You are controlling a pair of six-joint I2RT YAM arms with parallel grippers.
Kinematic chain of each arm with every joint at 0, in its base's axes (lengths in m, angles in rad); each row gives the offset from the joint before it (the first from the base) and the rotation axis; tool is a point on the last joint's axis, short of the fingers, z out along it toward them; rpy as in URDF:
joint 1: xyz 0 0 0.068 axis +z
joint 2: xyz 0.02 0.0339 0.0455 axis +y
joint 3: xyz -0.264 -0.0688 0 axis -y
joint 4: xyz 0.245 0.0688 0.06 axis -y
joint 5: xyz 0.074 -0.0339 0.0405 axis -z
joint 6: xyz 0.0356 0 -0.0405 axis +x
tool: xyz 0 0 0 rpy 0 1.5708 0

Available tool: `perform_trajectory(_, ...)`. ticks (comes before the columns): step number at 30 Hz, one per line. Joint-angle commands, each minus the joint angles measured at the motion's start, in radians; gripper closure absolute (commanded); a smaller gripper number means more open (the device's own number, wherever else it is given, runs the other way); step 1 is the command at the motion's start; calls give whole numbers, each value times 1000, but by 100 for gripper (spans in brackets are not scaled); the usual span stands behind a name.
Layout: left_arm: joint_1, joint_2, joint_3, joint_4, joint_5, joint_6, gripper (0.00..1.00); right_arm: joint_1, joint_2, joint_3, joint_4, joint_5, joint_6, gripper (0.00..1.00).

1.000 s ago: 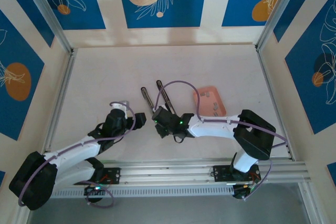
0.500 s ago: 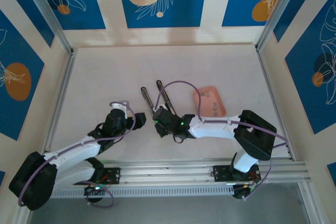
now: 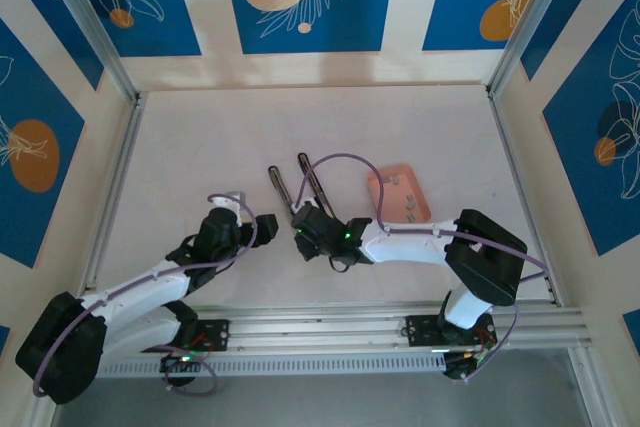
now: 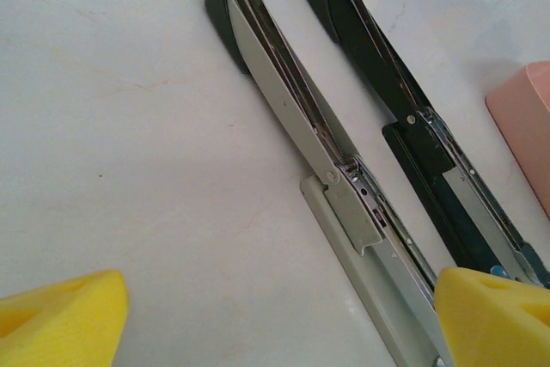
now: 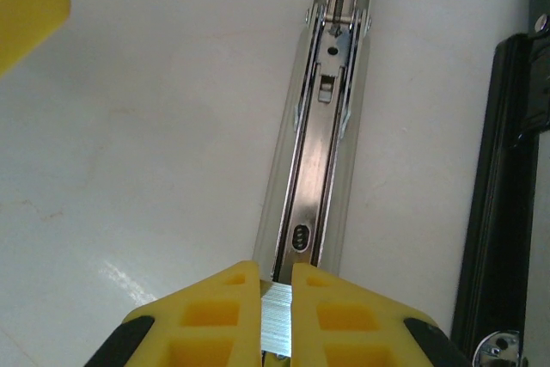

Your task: Load the staples into the stapler

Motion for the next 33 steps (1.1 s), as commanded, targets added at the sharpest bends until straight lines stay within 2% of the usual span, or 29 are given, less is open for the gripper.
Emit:
perform_trajectory(1, 9, -13, -15, -4, -7, -5, 9, 5, -8, -20, -11, 0, 9, 87)
perform_trajectory(11, 9, -17, -15, -4, -8, -5, 9, 22, -18, -25, -28, 23, 16, 87)
perform_trajectory(19, 12, -35, -10, -25, -5, -17, 8, 21, -90, -12, -33, 17, -6, 85)
perform_trajectory(25, 58, -102, 79, -276, 6, -9, 9, -1, -152, -19, -16, -3, -7, 79)
perform_trajectory(29, 146, -112, 188, -490, 37, 21, 8, -30, -181, -33, 28, -55, -11, 76)
perform_trajectory(31, 197, -90, 258, -590, 76, 87, 7, -42, -187, -35, 45, -77, -19, 76)
perform_trajectory(33, 249, -40, 357, -704, 133, 213, 7, -52, -185, -40, 63, -98, -33, 75)
